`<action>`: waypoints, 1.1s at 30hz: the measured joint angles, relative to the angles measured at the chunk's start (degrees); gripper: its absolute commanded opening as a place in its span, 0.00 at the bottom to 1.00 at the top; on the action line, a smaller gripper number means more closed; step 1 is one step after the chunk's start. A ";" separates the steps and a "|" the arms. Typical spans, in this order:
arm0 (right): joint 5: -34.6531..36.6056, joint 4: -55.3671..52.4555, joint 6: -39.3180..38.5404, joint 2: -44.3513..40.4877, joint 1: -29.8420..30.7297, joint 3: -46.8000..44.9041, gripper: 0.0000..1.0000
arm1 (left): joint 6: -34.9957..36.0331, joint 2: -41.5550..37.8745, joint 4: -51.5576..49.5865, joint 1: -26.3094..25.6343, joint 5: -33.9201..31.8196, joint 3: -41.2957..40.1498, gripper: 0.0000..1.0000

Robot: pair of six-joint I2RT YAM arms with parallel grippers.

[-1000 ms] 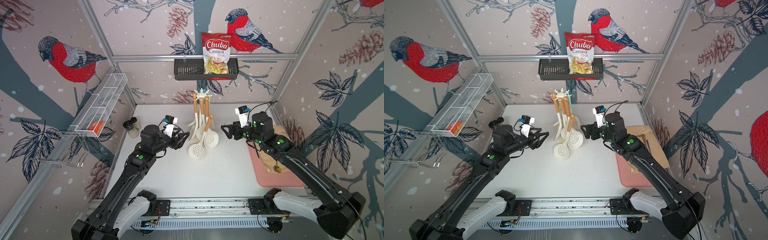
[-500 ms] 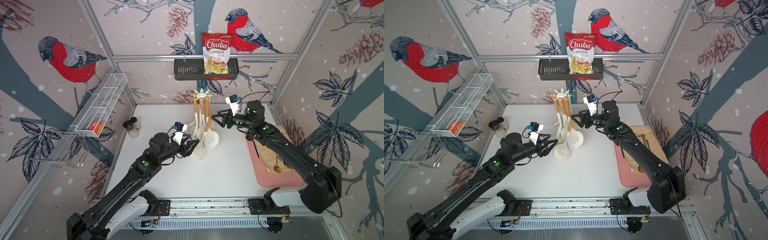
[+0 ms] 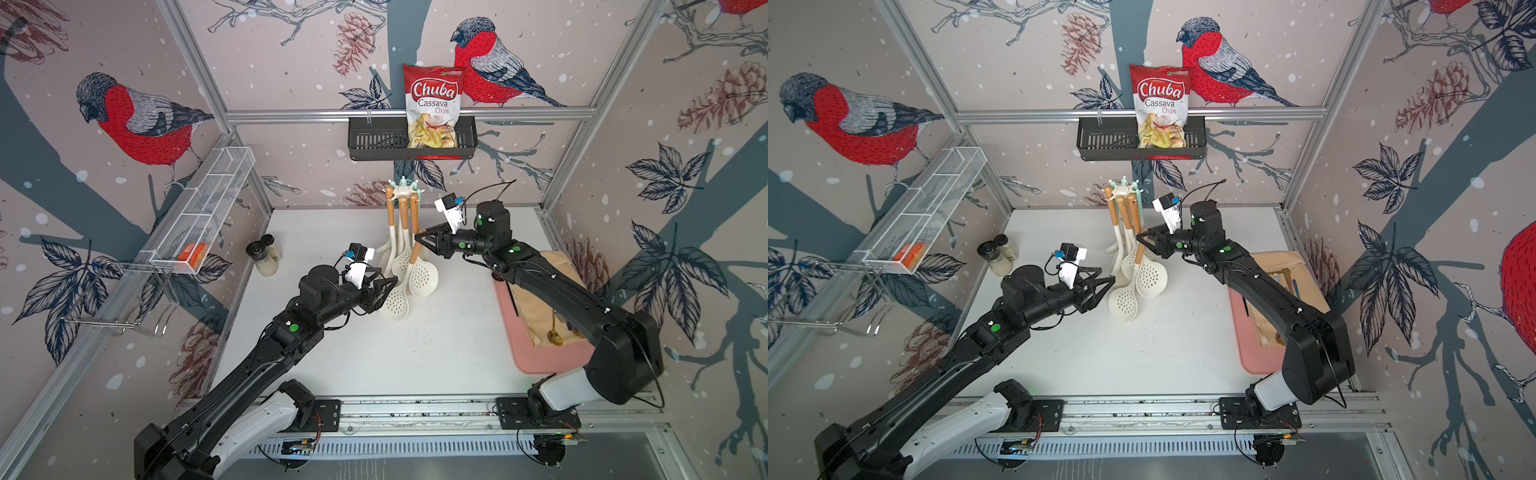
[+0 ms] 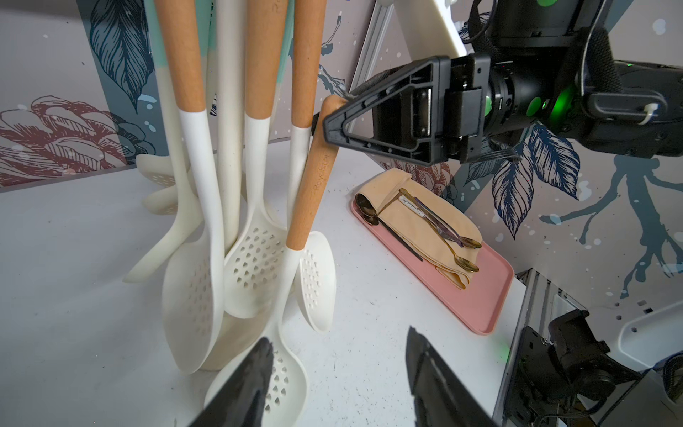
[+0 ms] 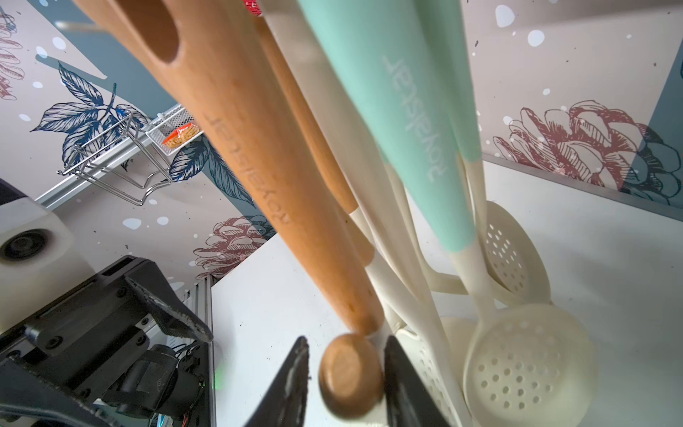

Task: Hang the skimmer on the kitchen utensil rack
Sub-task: Pick up the skimmer from the center of the board.

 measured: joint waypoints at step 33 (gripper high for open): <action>23.82 -22.82 12.74 -5.20 17.22 17.44 0.00 | 7.74 12.68 -0.09 -8.81 -12.52 13.97 0.18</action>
